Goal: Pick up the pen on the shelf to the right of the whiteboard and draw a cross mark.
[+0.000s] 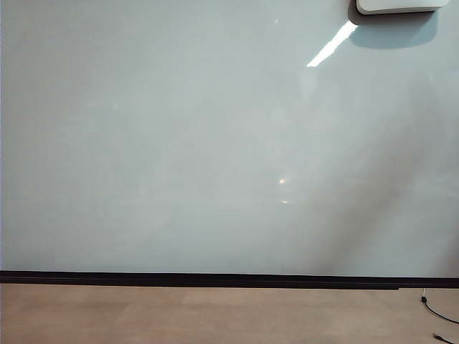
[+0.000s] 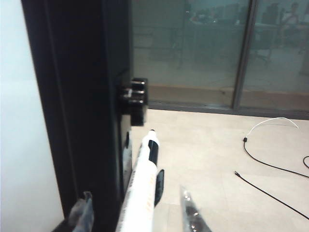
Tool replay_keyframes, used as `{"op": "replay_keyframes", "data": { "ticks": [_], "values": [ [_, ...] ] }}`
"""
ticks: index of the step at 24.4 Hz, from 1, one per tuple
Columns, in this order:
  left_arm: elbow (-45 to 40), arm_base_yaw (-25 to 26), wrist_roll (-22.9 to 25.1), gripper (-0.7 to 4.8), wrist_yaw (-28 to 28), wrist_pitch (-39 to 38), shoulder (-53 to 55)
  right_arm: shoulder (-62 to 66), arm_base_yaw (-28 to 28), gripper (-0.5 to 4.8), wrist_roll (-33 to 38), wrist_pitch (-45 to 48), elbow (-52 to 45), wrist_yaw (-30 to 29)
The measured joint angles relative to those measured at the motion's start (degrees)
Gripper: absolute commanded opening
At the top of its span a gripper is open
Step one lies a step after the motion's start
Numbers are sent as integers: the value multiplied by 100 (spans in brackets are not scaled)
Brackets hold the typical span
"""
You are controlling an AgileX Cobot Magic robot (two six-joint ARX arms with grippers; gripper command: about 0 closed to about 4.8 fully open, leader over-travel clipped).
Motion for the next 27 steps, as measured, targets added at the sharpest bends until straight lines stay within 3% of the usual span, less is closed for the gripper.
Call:
{"op": "replay_keyframes", "data": {
  "ticks": [4, 10, 12, 18, 21, 26, 27],
  "values": [
    [0, 0, 2, -4, 0, 0, 0, 0, 2, 197, 0, 0, 0, -13],
    [0, 0, 2, -4, 0, 0, 0, 0, 2, 196, 0, 0, 0, -13],
    [0, 0, 0, -4, 0, 0, 0, 0, 2, 165, -2, 2, 2, -13],
    [0, 0, 2, -5, 0, 0, 0, 0, 2, 157, -22, 0, 7, -15],
    [0, 0, 2, -4, 0, 0, 0, 0, 2, 108, -37, 0, 9, -15],
    [0, 0, 2, -4, 0, 0, 0, 0, 2, 89, -44, 2, 15, -9],
    [0, 0, 0, -4, 0, 0, 0, 0, 0, 58, -44, 0, 13, -13]
  ]
}}
